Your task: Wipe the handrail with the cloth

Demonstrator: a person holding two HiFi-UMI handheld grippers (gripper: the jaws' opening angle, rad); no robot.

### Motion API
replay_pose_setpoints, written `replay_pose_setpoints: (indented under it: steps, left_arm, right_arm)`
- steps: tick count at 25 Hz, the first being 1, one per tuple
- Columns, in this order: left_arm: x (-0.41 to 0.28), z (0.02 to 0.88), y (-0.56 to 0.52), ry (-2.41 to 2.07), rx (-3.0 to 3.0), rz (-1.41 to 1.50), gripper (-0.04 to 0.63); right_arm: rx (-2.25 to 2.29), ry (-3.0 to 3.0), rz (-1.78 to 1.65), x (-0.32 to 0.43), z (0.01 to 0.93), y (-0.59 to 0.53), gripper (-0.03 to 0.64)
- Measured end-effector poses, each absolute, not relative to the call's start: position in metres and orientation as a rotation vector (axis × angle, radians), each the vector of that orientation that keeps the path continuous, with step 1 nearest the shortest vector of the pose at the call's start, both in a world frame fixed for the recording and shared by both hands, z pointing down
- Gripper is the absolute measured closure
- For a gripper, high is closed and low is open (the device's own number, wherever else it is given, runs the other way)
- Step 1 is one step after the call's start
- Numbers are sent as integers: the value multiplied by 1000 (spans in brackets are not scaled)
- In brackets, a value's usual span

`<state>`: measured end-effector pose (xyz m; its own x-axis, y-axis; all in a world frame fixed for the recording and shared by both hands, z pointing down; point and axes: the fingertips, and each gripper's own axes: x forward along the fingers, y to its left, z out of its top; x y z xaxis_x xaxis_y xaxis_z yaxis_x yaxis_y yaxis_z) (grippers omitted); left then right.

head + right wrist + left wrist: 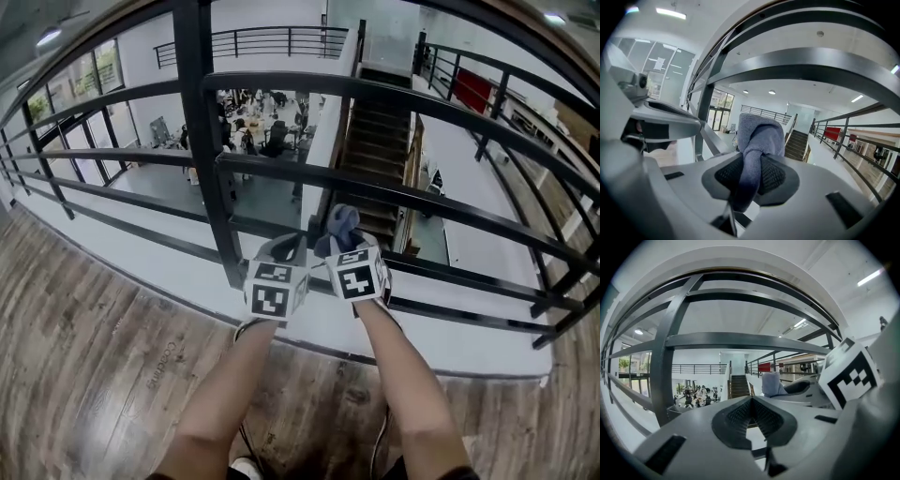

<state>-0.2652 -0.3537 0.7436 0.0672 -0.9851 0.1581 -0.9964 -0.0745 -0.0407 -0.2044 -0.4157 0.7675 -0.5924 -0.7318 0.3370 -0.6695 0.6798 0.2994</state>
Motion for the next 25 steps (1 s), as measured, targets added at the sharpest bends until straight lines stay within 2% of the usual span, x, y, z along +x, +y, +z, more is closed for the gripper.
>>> replay_pose_setpoints:
  steps: [16,25]
  left_arm:
    - [-104,744,-387,-1862,2412,247,597]
    - [9,753,-408,-1750,2507,241,597]
  right_arm:
    - [1265,-2405,-136,-29,765,-441,522]
    - [1376,-2357,-116,102,765,-463,522]
